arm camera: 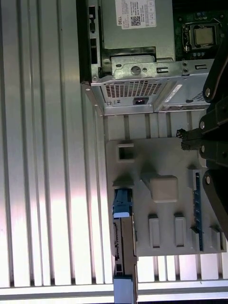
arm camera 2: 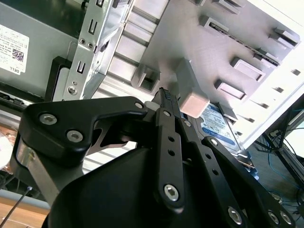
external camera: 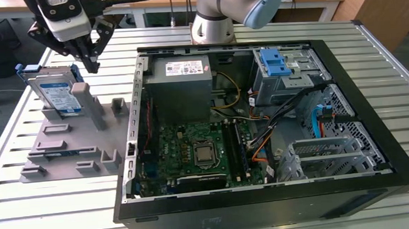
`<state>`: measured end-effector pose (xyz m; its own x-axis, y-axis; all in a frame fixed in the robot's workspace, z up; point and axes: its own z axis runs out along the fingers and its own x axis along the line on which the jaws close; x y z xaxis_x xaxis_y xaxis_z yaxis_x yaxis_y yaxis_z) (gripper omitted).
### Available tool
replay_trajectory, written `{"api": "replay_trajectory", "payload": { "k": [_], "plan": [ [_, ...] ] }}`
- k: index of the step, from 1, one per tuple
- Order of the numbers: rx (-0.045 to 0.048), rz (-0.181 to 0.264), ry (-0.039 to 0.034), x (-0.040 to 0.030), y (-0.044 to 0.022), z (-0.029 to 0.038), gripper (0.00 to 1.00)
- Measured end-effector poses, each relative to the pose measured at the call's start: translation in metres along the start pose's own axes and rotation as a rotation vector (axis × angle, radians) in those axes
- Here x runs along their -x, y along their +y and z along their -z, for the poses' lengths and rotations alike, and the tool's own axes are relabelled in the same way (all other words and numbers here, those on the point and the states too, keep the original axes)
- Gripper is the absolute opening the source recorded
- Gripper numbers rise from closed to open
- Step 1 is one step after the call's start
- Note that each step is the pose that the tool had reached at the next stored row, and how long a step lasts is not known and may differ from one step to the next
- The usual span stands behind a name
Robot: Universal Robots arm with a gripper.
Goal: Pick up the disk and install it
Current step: 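Reach for the disk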
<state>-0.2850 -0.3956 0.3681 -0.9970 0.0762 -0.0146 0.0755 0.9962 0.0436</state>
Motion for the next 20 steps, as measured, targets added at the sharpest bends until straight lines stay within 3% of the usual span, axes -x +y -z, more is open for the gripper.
{"api": "replay_trajectory", "payload": {
  "k": [13, 14, 15, 20],
  "plan": [
    [0.0000, 0.000, 0.0000, -0.0035, 0.0002, -0.0005, 0.11],
    [0.0000, 0.000, 0.0000, -0.0057, 0.0004, -0.0006, 0.11],
    [-0.0002, 0.000, 0.0004, -0.0166, 0.0029, -0.0007, 0.11],
    [-0.0002, 0.000, 0.0009, -0.0296, 0.0156, -0.0016, 0.11]
  ]
}}
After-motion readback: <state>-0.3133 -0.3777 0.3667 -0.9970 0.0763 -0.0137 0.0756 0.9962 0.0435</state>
